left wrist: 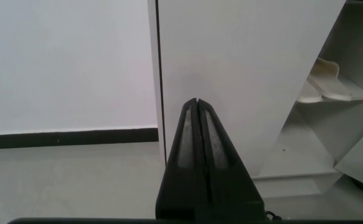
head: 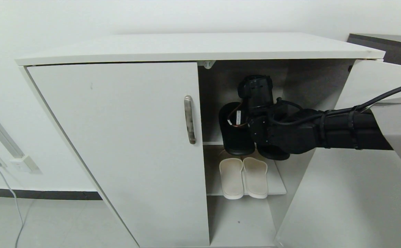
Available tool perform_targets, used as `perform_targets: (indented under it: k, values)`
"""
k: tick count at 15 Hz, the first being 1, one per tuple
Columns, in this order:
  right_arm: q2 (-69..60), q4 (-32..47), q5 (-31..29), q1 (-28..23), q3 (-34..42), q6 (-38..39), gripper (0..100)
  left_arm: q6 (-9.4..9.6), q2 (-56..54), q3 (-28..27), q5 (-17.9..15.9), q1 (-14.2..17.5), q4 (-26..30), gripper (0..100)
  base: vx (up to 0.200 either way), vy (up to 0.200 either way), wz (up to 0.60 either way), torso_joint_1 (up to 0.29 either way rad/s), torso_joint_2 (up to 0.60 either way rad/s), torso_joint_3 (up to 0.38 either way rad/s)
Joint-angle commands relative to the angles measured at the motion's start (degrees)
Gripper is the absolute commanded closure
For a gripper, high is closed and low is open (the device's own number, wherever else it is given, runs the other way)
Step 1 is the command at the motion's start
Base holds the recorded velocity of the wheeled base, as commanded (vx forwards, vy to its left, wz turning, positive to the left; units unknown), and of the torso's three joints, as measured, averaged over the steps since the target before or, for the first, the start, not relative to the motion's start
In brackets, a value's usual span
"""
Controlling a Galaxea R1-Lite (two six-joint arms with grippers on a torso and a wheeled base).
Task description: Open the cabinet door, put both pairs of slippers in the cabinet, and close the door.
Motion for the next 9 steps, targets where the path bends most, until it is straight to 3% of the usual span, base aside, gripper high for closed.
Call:
perform_targets:
  k: [1, 4, 9]
  values:
    - [-0.3, -0.1, 0.0, 0.1, 0.5, 0.0, 0, -0.09, 0.1, 0.0, 0.0, 0.0, 0.0, 100, 0.000, 0.000, 0.00, 0.000, 0.00, 0.000]
    - [-2.6, -0.2, -0.4, 1.3, 2.3, 0.0, 0, -0.09, 0.1, 0.0, 0.0, 0.0, 0.0, 100, 0.000, 0.000, 0.00, 0.000, 0.00, 0.000]
    - [-10.6, -0.7, -2.0, 5.5, 12.3, 0.1, 0, -0.09, 0.1, 0.0, 0.0, 0.0, 0.0, 100, 0.000, 0.000, 0.00, 0.000, 0.00, 0.000]
